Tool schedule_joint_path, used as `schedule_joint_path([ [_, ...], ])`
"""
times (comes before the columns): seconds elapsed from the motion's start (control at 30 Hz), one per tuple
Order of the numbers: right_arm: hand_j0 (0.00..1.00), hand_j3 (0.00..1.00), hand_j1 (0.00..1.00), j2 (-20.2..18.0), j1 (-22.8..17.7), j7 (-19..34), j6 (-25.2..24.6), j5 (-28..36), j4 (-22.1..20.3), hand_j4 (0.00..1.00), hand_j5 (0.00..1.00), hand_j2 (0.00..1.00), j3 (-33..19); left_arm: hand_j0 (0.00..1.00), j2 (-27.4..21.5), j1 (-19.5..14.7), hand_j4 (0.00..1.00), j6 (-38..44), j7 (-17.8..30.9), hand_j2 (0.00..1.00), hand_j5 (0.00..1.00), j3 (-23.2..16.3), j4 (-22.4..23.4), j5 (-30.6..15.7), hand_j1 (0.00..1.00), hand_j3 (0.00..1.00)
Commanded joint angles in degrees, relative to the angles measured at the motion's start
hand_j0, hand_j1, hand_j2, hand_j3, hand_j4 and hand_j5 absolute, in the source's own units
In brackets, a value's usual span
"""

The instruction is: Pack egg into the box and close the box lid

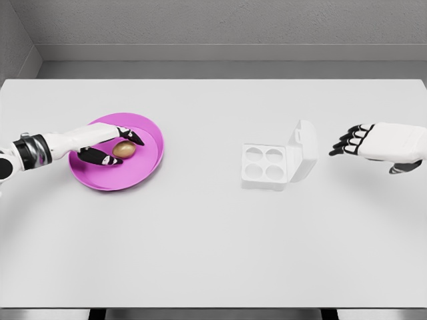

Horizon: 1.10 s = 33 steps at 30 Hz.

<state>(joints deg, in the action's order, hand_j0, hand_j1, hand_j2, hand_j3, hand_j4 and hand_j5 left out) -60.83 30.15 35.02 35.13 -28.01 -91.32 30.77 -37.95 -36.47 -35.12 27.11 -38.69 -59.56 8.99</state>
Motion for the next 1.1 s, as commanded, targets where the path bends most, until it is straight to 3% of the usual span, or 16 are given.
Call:
schedule_joint_path([
  [0.0,1.00,1.00,1.00,-0.1,0.0,0.0,-0.1,0.2,-0.1,1.00,1.00,1.00,0.0,0.70,0.1,0.0,0.70,0.1,0.0,0.70,0.70,0.0,0.0,-0.4,0.70,0.70],
  [0.5,1.00,1.00,1.00,-0.1,0.0,0.0,-0.1,0.2,0.0,1.00,1.00,1.00,-0.1,0.70,0.8,0.0,0.70,0.1,0.0,0.70,0.70,-0.8,-0.1,-0.2,0.70,0.70],
  [0.73,1.00,1.00,1.00,-0.1,0.0,0.0,-0.1,0.2,-0.1,1.00,1.00,1.00,-0.1,0.61,0.8,0.0,0.61,0.1,0.1,0.61,0.61,-0.8,-0.1,-0.2,0.61,0.61],
  [1.03,1.00,1.00,1.00,-0.2,0.0,0.0,-0.1,0.2,0.0,1.00,1.00,1.00,-0.1,0.60,0.7,-0.1,0.60,0.1,0.1,0.60,0.60,-0.8,0.5,0.1,0.60,0.60],
  [1.07,1.00,1.00,1.00,-0.2,0.0,0.0,-0.1,0.2,0.0,1.00,1.00,1.00,-0.1,0.55,0.7,-0.1,0.55,0.1,0.1,0.55,0.55,-0.8,0.5,0.4,0.55,0.55],
])
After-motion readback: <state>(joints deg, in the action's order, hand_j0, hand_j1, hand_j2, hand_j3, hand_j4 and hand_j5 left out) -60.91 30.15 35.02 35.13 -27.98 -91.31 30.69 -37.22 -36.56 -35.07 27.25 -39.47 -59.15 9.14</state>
